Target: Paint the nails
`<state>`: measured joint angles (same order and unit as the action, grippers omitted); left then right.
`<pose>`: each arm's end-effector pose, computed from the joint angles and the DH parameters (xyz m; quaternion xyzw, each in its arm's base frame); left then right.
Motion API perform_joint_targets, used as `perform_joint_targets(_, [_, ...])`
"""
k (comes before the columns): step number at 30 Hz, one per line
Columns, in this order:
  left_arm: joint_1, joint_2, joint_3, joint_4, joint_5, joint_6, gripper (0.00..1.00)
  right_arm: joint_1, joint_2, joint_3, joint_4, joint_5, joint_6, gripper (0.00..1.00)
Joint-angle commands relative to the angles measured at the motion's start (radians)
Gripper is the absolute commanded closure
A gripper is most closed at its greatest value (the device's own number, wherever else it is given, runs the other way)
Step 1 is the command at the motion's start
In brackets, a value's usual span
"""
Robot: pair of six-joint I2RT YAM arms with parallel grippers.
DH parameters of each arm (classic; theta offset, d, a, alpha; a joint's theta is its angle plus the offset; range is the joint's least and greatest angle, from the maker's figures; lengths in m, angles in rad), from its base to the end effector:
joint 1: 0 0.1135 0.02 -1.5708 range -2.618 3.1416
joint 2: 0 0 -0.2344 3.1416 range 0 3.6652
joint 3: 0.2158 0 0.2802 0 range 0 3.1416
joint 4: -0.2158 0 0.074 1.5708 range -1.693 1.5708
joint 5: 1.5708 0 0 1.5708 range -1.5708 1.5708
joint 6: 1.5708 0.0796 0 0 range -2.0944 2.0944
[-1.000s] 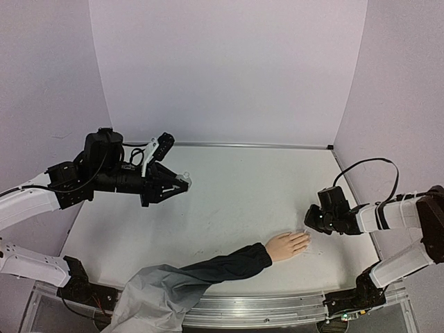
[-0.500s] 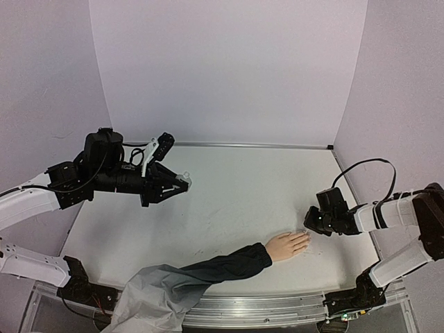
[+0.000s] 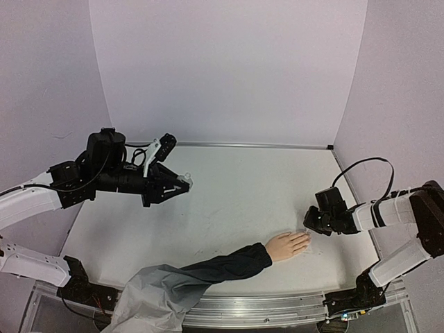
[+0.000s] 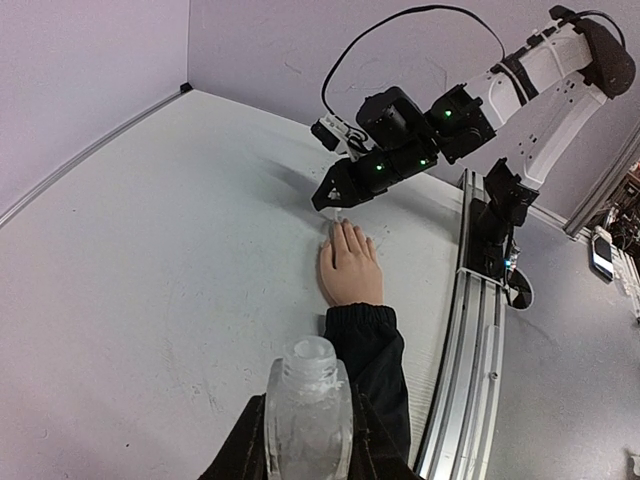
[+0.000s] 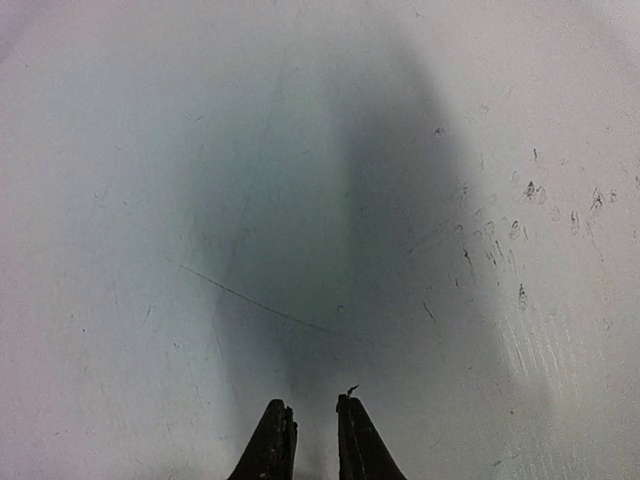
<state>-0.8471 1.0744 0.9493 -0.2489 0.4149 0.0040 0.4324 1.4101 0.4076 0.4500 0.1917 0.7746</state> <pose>0.1906 -0.2641 0.2913 0.4395 0.6885 -0.3808 0.4334 0.2877 0.1161 0.0666 0.1940 0.8485 0.2066 0.4469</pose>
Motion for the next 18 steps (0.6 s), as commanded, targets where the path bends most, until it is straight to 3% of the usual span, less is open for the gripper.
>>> perform_joint_targets(1, [0.002,0.009,0.064,0.026,-0.008,0.023,1.00,-0.002,0.010,0.038,0.001,0.042,0.011,1.00])
perform_joint_targets(11, [0.002,0.017,0.069,0.025,-0.012,0.031,1.00,-0.003,-0.003,0.044,-0.026,0.089,0.038,1.00])
perform_joint_targets(18, [0.002,-0.005,0.061,0.023,-0.019,0.025,1.00,-0.001,-0.104,0.034,-0.053,0.060,0.003,1.00])
